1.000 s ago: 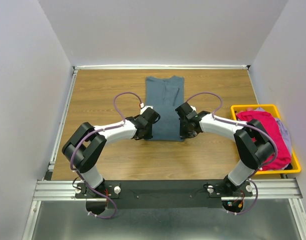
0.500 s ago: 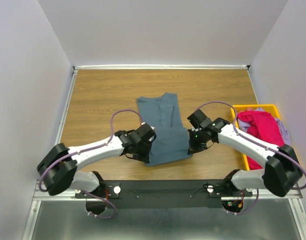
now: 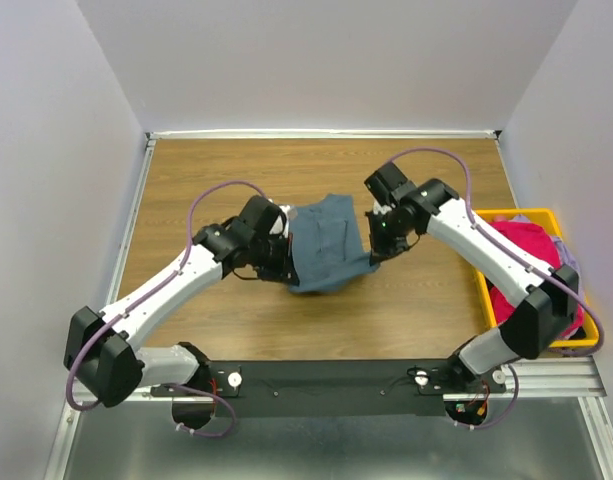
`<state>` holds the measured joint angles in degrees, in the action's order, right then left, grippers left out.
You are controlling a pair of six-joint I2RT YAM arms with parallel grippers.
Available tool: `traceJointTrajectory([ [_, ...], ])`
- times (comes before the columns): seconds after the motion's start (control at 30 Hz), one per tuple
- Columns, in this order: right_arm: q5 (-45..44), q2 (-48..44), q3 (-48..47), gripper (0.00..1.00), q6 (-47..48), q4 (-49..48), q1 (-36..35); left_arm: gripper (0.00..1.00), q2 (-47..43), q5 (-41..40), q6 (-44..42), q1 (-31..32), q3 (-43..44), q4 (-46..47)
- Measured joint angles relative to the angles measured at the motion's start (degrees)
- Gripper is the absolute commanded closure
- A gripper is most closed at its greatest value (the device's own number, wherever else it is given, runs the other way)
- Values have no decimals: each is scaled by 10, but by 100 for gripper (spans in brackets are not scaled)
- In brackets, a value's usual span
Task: Fold and stack the t-shirts
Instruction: Fold the tshirt
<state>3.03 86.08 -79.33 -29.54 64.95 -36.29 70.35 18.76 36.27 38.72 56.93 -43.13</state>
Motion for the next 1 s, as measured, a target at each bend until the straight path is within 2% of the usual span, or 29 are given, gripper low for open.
traceJointTrajectory([
  [0.3,-12,147,-196,99,76,-2,64,100,122,15,-74,-116,111,38],
  [0.7,38,411,-477,99,136,-48,117,100,263,26,-104,-249,134,198],
  [0.83,57,470,-502,99,137,-78,131,100,324,28,-112,-259,139,248],
  [1.0,81,511,-478,99,129,-124,153,100,386,28,-116,-260,151,297],
])
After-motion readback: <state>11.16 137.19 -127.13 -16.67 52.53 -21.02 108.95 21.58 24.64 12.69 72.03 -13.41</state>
